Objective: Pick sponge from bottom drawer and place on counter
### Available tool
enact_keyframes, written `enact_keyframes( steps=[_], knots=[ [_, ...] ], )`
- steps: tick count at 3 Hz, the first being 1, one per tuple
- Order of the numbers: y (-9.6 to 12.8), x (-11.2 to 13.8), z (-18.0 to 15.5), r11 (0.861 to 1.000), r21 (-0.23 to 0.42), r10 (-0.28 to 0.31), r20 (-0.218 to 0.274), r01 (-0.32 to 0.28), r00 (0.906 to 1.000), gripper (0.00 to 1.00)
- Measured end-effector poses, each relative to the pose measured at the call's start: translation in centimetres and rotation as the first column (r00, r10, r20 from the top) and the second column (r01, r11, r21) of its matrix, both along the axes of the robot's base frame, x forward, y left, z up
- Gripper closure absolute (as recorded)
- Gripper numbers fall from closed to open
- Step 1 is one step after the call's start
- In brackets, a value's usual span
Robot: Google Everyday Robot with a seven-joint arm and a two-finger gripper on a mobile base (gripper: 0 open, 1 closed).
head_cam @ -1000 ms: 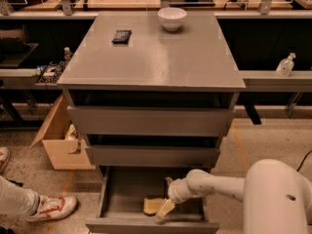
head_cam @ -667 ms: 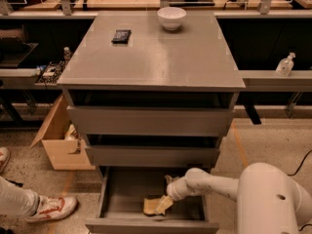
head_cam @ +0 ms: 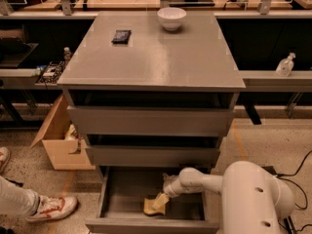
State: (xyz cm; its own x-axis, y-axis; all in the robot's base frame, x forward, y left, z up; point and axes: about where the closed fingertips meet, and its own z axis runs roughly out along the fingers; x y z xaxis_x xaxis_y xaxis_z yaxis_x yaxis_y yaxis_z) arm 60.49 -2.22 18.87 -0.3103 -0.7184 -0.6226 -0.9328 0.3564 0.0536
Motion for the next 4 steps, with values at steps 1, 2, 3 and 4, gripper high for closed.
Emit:
enact_keyframes(
  steps=[1,2,3,4],
  knots=[
    [0.1,0.1,-1.6,1.000,-0.026,-0.011,0.003,0.011,0.9999,0.00],
    [0.5,0.0,-3.2,0.999,-0.042,-0.008,0.006,0.008,1.0000,0.00],
    [0.9,-0.4,-4.6,0.999,-0.046,0.000,-0.001,0.000,1.0000,0.00],
    [1.3,-0.9,-5.8,0.999,-0.048,0.010,-0.013,-0.011,0.9999,0.00]
  ],
)
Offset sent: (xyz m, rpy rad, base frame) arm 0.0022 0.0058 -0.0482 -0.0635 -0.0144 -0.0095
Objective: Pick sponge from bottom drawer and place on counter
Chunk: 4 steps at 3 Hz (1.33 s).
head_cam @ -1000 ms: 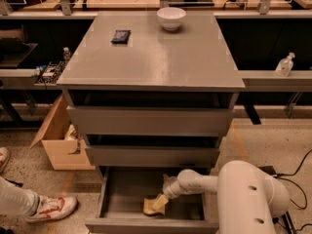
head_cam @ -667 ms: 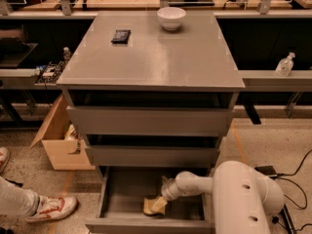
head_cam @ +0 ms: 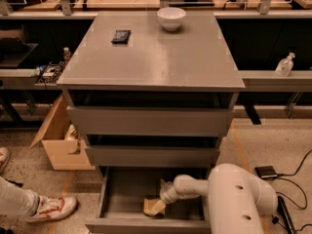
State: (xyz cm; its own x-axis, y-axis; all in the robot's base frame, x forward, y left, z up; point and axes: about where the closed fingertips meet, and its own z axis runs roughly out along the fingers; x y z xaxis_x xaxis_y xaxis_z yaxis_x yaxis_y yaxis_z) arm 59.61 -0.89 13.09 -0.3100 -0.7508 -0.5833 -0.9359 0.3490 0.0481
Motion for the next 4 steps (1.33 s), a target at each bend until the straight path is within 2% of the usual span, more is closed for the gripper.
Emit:
enact_keyframes(
  steps=[1,2,4],
  knots=[
    [0.3,-0.4,-1.1,1.000,-0.009,0.013,-0.014,-0.013,0.9998,0.00],
    [0.5,-0.8,-2.1,1.000,-0.010,0.023,-0.031,-0.024,0.9993,0.18],
    [-0.4,-1.1,-2.4,1.000,-0.005,0.022,-0.041,-0.022,0.9989,0.64]
  ],
)
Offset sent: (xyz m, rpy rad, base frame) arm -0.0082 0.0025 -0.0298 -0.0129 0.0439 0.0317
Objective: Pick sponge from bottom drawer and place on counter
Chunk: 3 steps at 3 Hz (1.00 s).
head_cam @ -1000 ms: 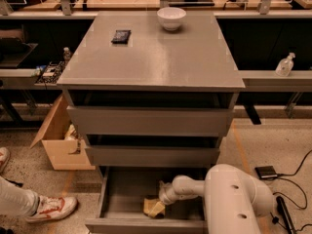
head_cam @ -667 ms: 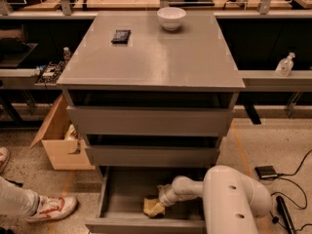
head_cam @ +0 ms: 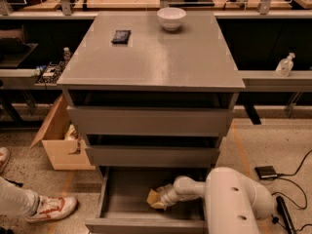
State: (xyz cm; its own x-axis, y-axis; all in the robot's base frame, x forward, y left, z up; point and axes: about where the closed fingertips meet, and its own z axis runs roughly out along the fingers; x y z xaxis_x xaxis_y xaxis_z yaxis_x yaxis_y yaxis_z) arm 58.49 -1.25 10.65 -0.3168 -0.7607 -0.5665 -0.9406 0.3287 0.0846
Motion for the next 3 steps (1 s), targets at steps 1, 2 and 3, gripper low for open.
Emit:
enact_keyframes(
  steps=[1,2,3],
  knots=[
    [-0.8,0.2,1.5,1.000,-0.011,-0.006,0.026,0.006,0.9997,0.87],
    [-2.1,-0.4,5.4,1.000,-0.005,0.012,0.082,-0.012,0.9965,1.00],
    [-3.8,-2.5,10.3,0.998,0.037,0.047,0.121,-0.052,0.9915,1.00]
  ],
)
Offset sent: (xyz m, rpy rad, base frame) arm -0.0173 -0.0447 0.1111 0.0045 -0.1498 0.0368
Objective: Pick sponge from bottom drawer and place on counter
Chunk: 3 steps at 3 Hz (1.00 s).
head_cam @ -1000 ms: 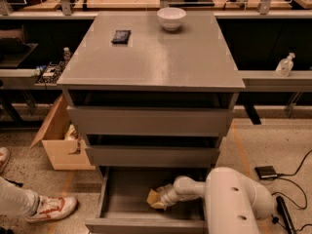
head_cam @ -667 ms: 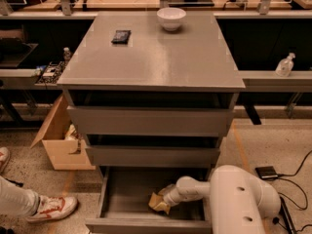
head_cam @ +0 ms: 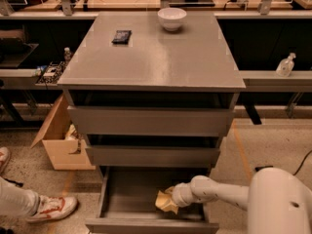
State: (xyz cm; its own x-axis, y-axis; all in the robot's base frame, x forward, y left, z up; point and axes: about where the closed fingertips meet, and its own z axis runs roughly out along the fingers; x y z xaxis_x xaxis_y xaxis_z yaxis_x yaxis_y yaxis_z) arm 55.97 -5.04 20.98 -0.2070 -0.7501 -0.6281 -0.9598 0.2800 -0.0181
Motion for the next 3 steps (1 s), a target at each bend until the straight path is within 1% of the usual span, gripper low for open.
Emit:
enact_keyframes(
  steps=[1,2,3],
  knots=[
    [-3.8,-3.2,5.9,0.993,0.091,0.066,0.044,-0.070,0.9968,1.00],
    [-3.8,-3.2,5.9,0.993,0.091,0.066,0.044,-0.070,0.9968,1.00],
    [-4.5,-3.6,8.9,0.994,0.084,0.058,0.107,-0.067,0.9926,1.00]
  ],
)
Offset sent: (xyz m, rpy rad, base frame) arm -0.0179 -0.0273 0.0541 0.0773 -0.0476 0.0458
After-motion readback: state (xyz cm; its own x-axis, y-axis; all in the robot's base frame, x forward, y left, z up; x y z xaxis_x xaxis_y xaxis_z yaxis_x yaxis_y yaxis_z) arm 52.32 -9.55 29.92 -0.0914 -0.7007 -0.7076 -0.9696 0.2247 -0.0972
